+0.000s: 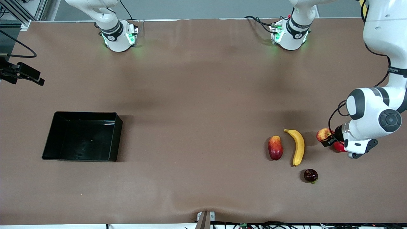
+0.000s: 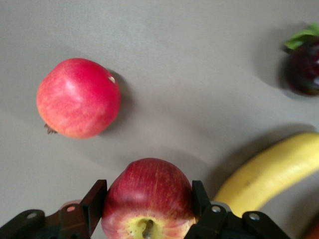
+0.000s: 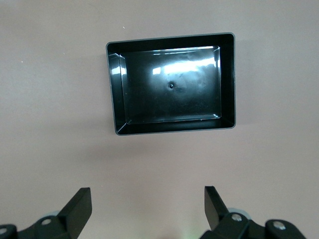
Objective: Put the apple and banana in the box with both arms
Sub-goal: 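Lower the left gripper onto the small red apple and close it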
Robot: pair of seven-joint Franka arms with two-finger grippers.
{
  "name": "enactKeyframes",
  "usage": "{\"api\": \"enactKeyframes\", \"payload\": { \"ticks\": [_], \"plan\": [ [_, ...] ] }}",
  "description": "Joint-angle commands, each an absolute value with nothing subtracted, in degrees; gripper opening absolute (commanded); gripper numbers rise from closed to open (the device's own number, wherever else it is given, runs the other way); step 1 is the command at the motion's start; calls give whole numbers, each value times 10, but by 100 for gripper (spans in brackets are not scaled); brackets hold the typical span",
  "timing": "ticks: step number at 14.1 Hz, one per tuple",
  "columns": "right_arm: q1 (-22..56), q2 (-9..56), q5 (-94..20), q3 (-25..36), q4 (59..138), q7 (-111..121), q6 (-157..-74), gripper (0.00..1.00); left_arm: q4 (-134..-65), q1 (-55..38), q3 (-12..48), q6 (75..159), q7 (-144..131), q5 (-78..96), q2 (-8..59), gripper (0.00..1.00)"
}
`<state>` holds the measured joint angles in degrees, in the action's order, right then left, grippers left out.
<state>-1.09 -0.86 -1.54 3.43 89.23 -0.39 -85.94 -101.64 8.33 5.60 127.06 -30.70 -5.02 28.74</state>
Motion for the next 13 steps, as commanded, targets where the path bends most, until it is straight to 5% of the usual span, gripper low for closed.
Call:
{"api": "enactKeyframes", "payload": {
  "ticks": [1,13],
  "plan": [
    [-14,-1,-11,34,887,0,-857,100,-1020,82,66,1245,-313,-58,262,0],
    [-126,191,18,37,884,4,-968,100,-994,81,111,1184,-327,-57,242,0]
  ]
}}
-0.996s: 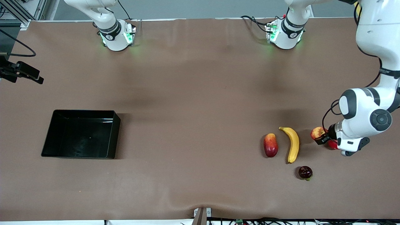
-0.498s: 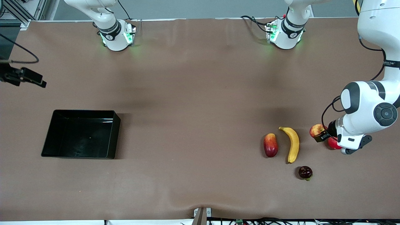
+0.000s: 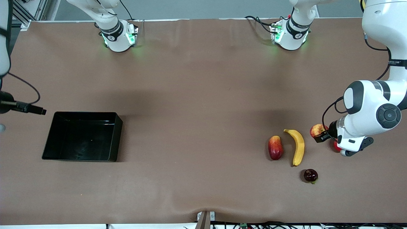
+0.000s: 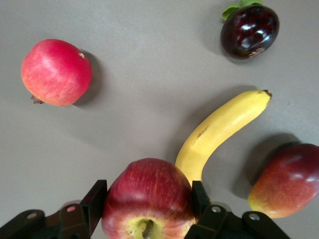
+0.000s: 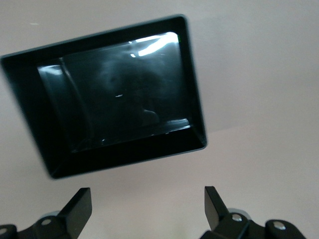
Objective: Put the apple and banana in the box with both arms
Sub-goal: 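Lift the apple with the left gripper while the right gripper pushes the box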
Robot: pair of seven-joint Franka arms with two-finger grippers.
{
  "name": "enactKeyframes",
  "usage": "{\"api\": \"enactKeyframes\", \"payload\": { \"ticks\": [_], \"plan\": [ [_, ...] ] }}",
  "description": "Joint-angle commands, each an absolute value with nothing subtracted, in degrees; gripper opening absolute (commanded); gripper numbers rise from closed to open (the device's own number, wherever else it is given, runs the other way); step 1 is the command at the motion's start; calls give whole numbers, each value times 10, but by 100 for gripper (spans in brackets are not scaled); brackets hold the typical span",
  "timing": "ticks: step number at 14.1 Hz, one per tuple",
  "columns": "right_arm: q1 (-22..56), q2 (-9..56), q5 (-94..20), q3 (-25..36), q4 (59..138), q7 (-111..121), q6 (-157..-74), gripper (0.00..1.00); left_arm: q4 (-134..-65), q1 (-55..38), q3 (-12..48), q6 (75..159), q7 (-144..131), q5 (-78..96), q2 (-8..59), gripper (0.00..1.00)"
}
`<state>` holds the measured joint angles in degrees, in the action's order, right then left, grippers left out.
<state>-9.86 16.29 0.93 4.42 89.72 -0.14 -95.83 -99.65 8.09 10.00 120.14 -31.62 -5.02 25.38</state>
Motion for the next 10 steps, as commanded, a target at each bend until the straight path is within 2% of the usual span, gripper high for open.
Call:
{"api": "enactKeyframes", "payload": {
  "ticks": [1,10],
  "plan": [
    [-140,213,12,35,884,10,-981,100,-991,82,113,1175,-327,-58,239,0],
    [-157,384,3,34,890,224,-1207,100,-962,83,115,1127,-319,-61,226,0]
  ]
}}
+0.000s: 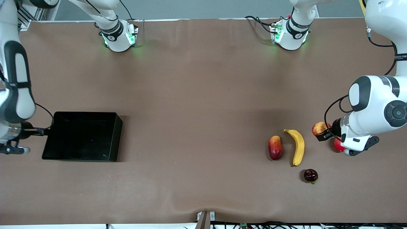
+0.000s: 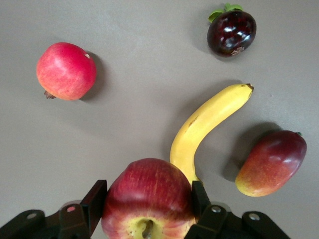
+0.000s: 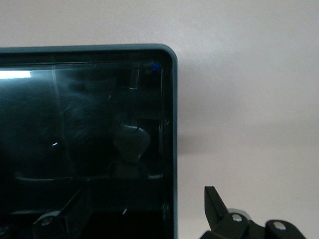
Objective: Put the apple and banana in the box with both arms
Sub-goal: 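Lift the apple with the left gripper while the right gripper pushes the box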
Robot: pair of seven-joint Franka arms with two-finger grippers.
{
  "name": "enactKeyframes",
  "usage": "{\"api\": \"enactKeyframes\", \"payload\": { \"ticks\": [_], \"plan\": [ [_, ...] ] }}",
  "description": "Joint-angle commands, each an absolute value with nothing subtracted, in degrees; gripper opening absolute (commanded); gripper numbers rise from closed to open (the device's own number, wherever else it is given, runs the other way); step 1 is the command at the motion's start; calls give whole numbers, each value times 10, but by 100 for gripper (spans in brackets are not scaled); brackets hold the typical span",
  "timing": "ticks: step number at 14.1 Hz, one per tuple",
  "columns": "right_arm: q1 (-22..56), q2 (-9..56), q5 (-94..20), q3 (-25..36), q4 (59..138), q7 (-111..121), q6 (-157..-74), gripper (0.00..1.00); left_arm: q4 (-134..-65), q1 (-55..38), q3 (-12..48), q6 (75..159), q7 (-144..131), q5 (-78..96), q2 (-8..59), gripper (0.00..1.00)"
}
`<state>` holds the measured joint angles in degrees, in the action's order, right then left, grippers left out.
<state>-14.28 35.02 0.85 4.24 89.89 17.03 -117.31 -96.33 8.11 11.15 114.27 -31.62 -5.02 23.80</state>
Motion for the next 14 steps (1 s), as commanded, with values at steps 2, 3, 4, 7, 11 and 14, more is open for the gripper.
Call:
{"api": "enactKeyframes", "payload": {
  "ticks": [2,3,4,7,11,14],
  "plan": [
    [-165,403,-21,34,893,236,-1222,100,-962,84,114,1127,-318,-64,228,0],
    [-168,405,-25,34,900,237,-1216,49,-962,85,114,1127,-318,-69,229,0],
    [-168,405,-25,34,905,238,-1216,8,-963,85,114,1124,-318,-72,227,0],
    [-170,404,-26,33,905,236,-1215,0,-961,86,114,1109,-318,-73,223,0],
    [-168,395,-82,33,891,235,-1184,0,-961,86,114,1098,-318,-72,214,0],
    [-158,369,-106,29,882,236,-1166,0,-962,86,114,1097,-318,-72,215,0]
  ]
}}
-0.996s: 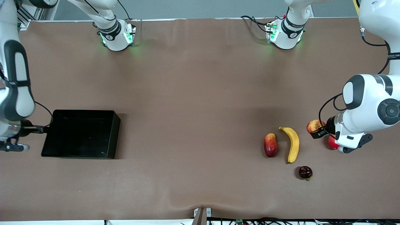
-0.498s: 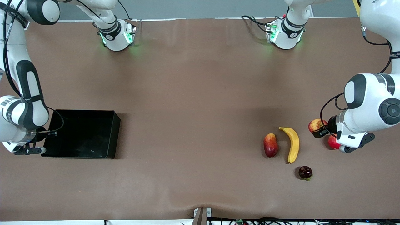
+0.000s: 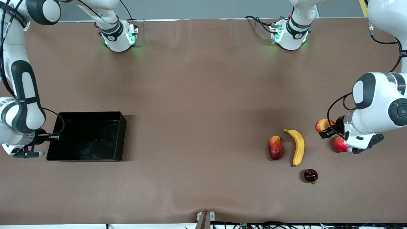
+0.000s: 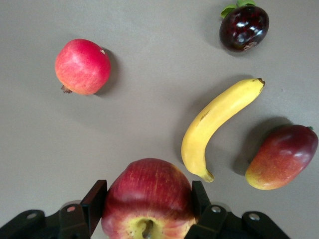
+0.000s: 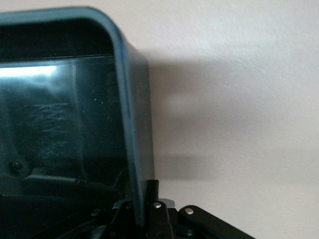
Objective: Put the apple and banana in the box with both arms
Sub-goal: 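Lift the apple with the left gripper while the right gripper pushes the box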
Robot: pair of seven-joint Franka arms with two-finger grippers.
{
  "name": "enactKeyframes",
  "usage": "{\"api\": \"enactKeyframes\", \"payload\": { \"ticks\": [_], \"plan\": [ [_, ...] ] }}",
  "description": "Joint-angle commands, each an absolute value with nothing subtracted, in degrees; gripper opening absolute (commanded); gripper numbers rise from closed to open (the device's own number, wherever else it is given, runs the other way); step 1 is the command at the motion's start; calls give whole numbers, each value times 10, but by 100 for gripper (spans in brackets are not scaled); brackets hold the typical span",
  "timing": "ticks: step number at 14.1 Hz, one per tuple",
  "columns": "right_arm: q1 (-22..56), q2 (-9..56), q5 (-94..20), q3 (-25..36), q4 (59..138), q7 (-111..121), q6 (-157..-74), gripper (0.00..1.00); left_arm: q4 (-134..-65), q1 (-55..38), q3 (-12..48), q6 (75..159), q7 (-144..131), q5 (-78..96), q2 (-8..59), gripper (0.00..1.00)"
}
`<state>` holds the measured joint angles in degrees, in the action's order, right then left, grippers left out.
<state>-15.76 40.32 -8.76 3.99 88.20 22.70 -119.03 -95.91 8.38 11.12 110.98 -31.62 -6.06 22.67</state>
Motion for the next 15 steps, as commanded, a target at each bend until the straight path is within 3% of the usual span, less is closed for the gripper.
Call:
{"api": "enactKeyframes", "payload": {
  "ticks": [1,7,15],
  "plan": [
    [-145,360,-106,22,882,233,-1166,0,-961,86,114,1097,-318,-72,215,0],
    [-20,352,-109,7,869,186,-1167,0,-955,83,115,1096,-319,-72,214,0],
    [206,354,-108,6,851,-14,-1168,0,-937,68,125,1056,-325,-70,214,0]
  ]
}}
